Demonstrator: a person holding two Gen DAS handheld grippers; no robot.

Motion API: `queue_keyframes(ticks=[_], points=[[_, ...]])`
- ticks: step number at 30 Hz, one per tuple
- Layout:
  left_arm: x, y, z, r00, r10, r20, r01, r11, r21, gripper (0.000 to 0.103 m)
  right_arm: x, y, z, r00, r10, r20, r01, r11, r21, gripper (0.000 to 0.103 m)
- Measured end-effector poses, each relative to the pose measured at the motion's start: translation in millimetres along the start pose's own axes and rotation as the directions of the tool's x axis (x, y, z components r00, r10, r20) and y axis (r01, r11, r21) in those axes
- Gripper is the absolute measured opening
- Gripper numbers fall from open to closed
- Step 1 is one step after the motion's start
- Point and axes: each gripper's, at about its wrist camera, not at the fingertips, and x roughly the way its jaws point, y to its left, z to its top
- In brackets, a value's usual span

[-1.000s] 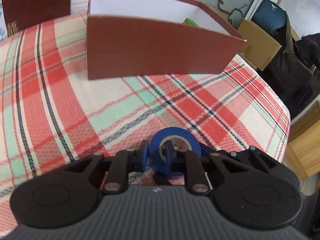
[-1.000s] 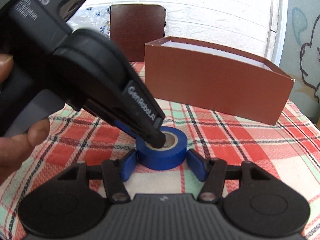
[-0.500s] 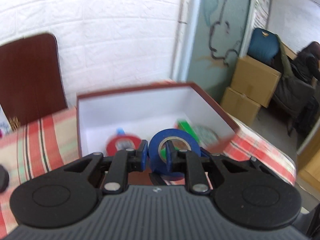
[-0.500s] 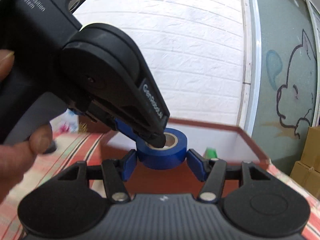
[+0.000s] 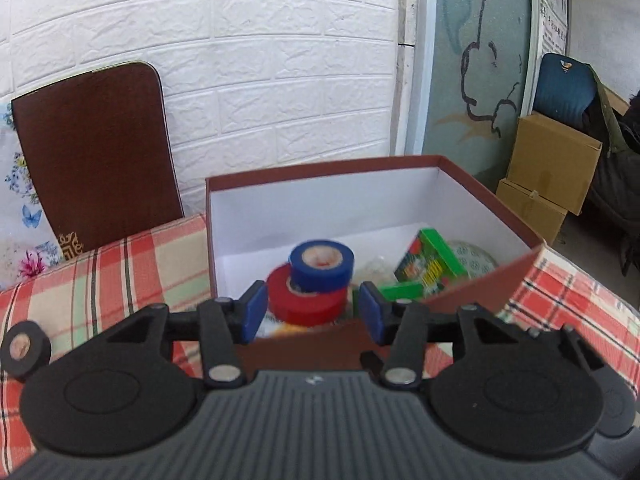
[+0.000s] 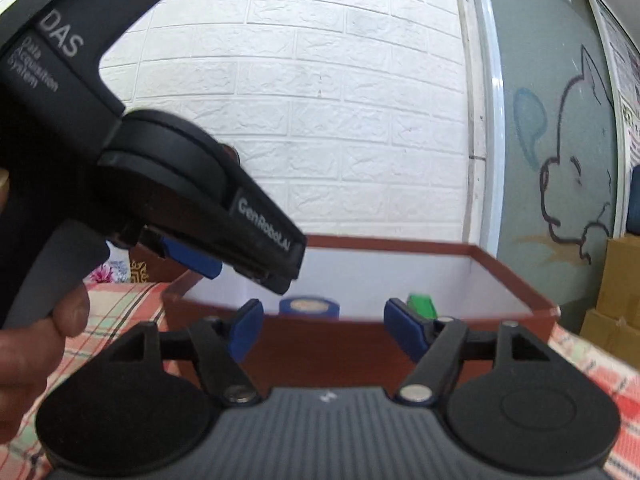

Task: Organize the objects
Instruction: 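Carry the blue tape roll into the brown box and open the right tool, then withdraw the right tool and move it to the black tape roll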

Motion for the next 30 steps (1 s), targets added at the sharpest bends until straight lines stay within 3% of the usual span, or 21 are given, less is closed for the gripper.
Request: queue_keyframes(ticks=[7,12,19,25,30], points=[[-36,1,-25,0.999,0.049,0.017,-0.05,0.998,0.031,0.058,-23,7,-20,0.991,0.057,-0.122,-0.048,0.996,0.076,0.07],[-44,20,-52,0.99,0.129,-0.05,-0.129,0.992,0.011,0.059,-2,-13,-31,0.96,0.105,-0.259,-0.063,0.984,0.165,0.069],[-37,68,-91,0.943,0.265,-0.2,-0.277,0.96,-0.036,0.059,-1,14,-38,0.932,0.14,-0.333,-0.098,0.985,0.138,0.069],[-40,107,-115,0.908,0.334,-0.254,-0.362,0.929,-0.073,0.06,1,50,-41,0.913,0.161,-0.376,-0.154,0.987,0.05,0.069],[-44,136,-129,0.889,0.368,-0.273,-0.41,0.905,-0.111,0.064,3,82,-43,0.903,0.165,-0.397,-0.186,0.982,-0.015,0.07]])
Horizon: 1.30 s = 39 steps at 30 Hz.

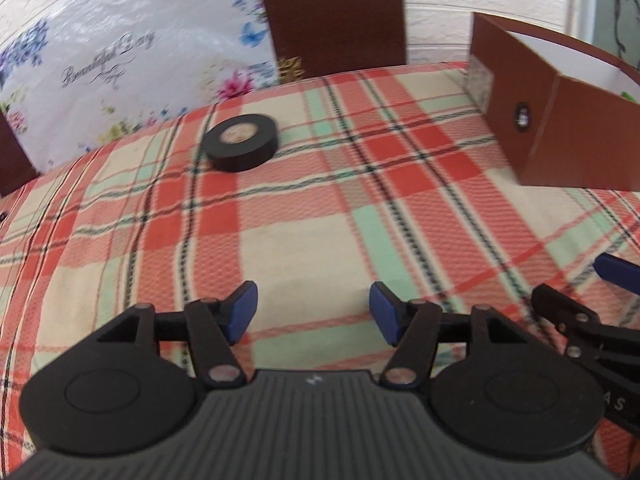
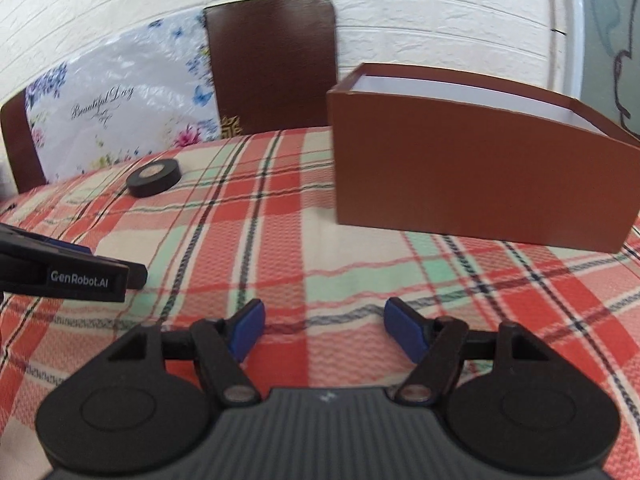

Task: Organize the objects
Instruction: 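Withdraw the right tool and move it to the black tape roll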

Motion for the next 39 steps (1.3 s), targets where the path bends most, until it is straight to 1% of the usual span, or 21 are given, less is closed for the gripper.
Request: queue_keyframes(ticks=[8,15,17,21,24,26,27,29,31,33,36,38,39], points=[[5,41,-7,0.999,0.045,0.023,-0.044,0.998,-0.054,0.069,7,44,2,1.0,0.026,-0.013,-0.027,0.996,-0.089,0.07],[15,77,-11,0.996,0.076,0.038,-0.072,0.992,-0.101,0.075,16,72,8,0.999,0.05,-0.017,-0.052,0.991,-0.126,0.069],[17,86,-12,0.995,0.091,0.046,-0.085,0.99,-0.11,0.079,21,79,11,0.998,0.062,-0.019,-0.064,0.99,-0.124,0.069],[24,103,-12,0.991,0.117,0.066,-0.109,0.987,-0.12,0.081,32,89,19,0.996,0.082,-0.024,-0.084,0.989,-0.12,0.073],[29,114,-12,0.986,0.142,0.09,-0.131,0.985,-0.117,0.085,41,100,25,0.995,0.095,-0.022,-0.097,0.986,-0.133,0.073],[34,121,-13,0.981,0.157,0.111,-0.145,0.983,-0.115,0.091,49,109,31,0.994,0.104,-0.019,-0.105,0.984,-0.146,0.073],[36,126,-13,0.98,0.157,0.12,-0.142,0.982,-0.124,0.092,53,112,34,0.994,0.11,-0.019,-0.111,0.982,-0.151,0.073],[39,139,-14,0.984,0.132,0.122,-0.11,0.978,-0.177,0.093,63,120,40,0.993,0.12,-0.019,-0.121,0.98,-0.157,0.074],[42,153,-17,0.988,0.095,0.118,-0.061,0.963,-0.262,0.096,74,127,49,0.992,0.125,-0.018,-0.127,0.978,-0.167,0.076],[40,160,-20,0.986,0.091,0.14,-0.044,0.951,-0.306,0.096,88,135,59,0.991,0.132,-0.019,-0.134,0.976,-0.17,0.077],[40,155,-23,0.982,0.104,0.156,-0.052,0.952,-0.303,0.096,111,145,75,0.989,0.146,-0.018,-0.147,0.975,-0.168,0.08],[40,154,-23,0.981,0.111,0.16,-0.059,0.953,-0.298,0.096,128,153,86,0.987,0.157,-0.02,-0.158,0.974,-0.162,0.085],[40,154,-24,0.98,0.11,0.164,-0.057,0.952,-0.3,0.096,137,156,92,0.985,0.168,-0.026,-0.17,0.973,-0.156,0.089]])
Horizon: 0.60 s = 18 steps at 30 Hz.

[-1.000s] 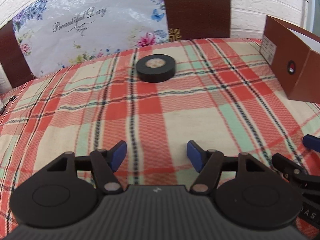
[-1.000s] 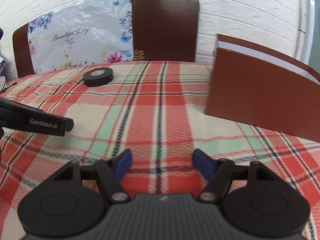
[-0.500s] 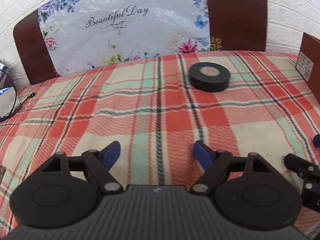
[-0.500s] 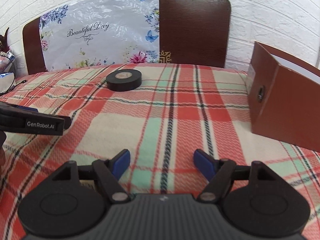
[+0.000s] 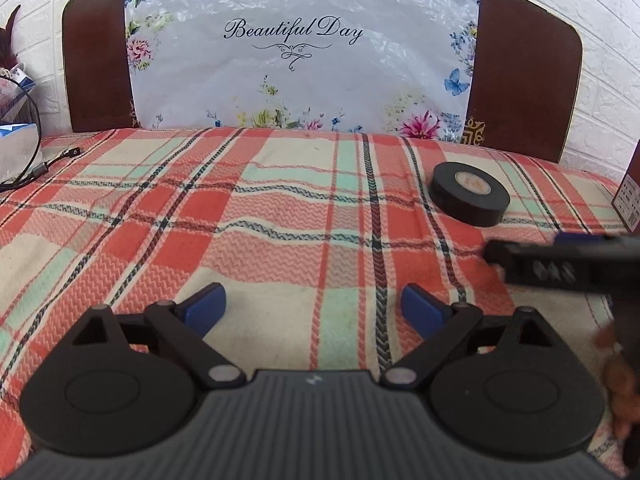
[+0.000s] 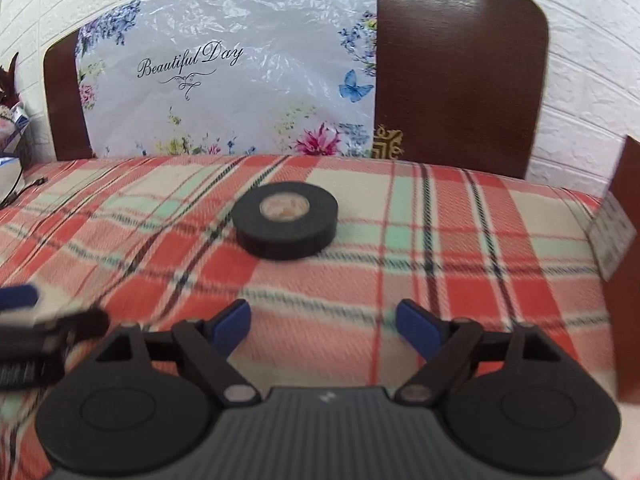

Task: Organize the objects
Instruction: 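Withdraw the right tool and move it to the black tape roll, then close the right tool on the black tape roll and lift it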

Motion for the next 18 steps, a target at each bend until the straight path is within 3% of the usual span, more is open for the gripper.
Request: queue_keyframes(ticks=[6,8,9,10,18], points=[[2,2,0,1.0,-0.005,0.007,0.005,1.0,-0.008,0.096,44,14,31,1.0,0.024,0.007,-0.024,0.999,-0.032,0.097],[2,3,-1,1.0,-0.007,0.009,0.007,1.0,-0.013,0.096,54,16,38,1.0,0.031,0.006,-0.03,0.999,-0.039,0.093],[2,3,0,1.0,-0.007,0.01,0.008,1.0,-0.015,0.096,56,17,40,0.999,0.045,0.006,-0.045,0.998,-0.043,0.085],[3,3,0,1.0,-0.008,0.011,0.008,1.0,-0.015,0.096,56,20,40,0.999,0.041,0.007,-0.041,0.998,-0.056,0.081],[2,2,0,1.0,-0.006,0.011,0.006,1.0,-0.013,0.097,15,5,11,0.999,0.044,-0.013,-0.045,0.997,-0.065,0.081]])
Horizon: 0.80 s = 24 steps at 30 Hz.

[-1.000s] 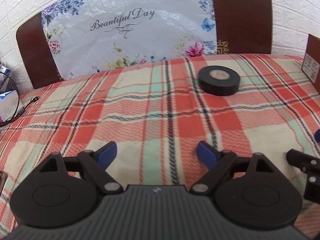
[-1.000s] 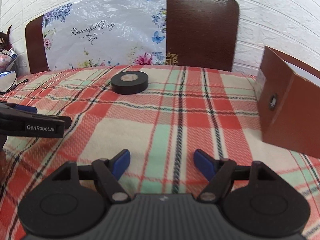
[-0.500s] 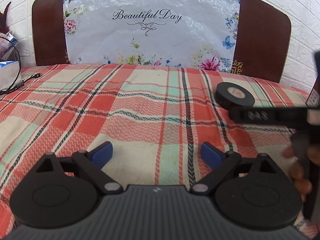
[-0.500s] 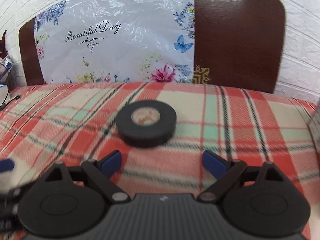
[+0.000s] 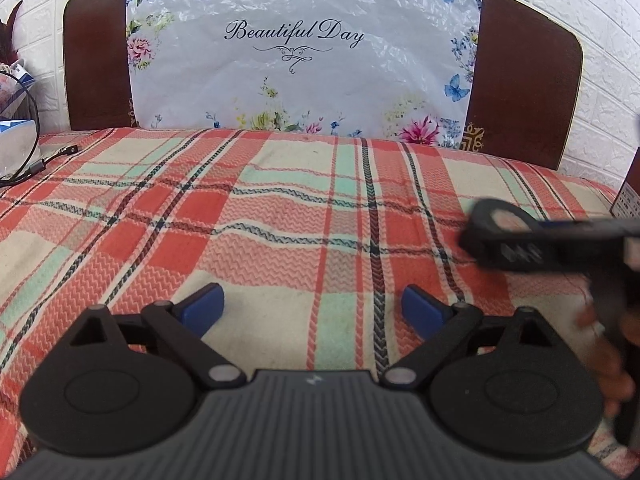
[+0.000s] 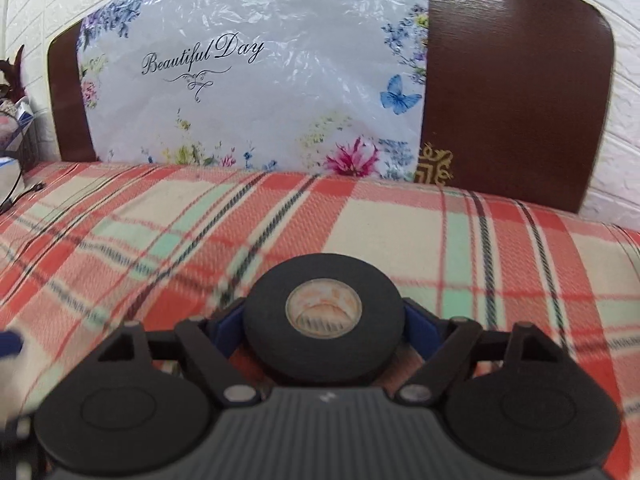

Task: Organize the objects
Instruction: 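Close the right tool on the black tape roll and lift it, then carry the black tape roll into the brown box and open the right tool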

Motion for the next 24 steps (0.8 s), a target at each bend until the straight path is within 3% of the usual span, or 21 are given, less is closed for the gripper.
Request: queue_keyframes(ticks=[5,10,13,14,17,19,21,24], points=[[1,-2,0,1.0,0.003,-0.007,-0.002,1.0,0.015,0.098,-60,-31,-43,0.999,-0.022,-0.029,0.022,1.0,-0.007,0.081],[-1,-8,0,1.0,0.011,-0.021,-0.01,0.998,0.059,0.099,-133,-81,-96,0.99,-0.128,-0.061,0.132,0.99,0.059,0.081],[-7,-18,0,0.999,0.034,-0.038,-0.031,0.996,0.085,0.098,-179,-113,-130,0.97,-0.229,-0.079,0.238,0.961,0.141,0.081],[-11,-23,-2,0.998,0.016,-0.054,-0.012,0.997,0.079,0.097,-193,-121,-140,0.964,-0.253,-0.083,0.264,0.95,0.167,0.081],[-35,-61,-11,0.986,-0.134,-0.102,0.145,0.984,0.102,0.096,-224,-134,-162,0.951,-0.299,-0.083,0.31,0.926,0.218,0.081],[-55,-99,-16,0.945,-0.284,-0.162,0.307,0.941,0.143,0.093,-235,-131,-170,0.95,-0.302,-0.074,0.311,0.924,0.223,0.083],[-75,-138,-20,0.883,-0.413,-0.224,0.452,0.876,0.165,0.092,-241,-126,-174,0.951,-0.304,-0.063,0.311,0.931,0.193,0.086],[-96,-188,-23,0.804,-0.512,-0.301,0.576,0.796,0.186,0.092,-246,-120,-181,0.952,-0.305,-0.036,0.307,0.94,0.146,0.088]])
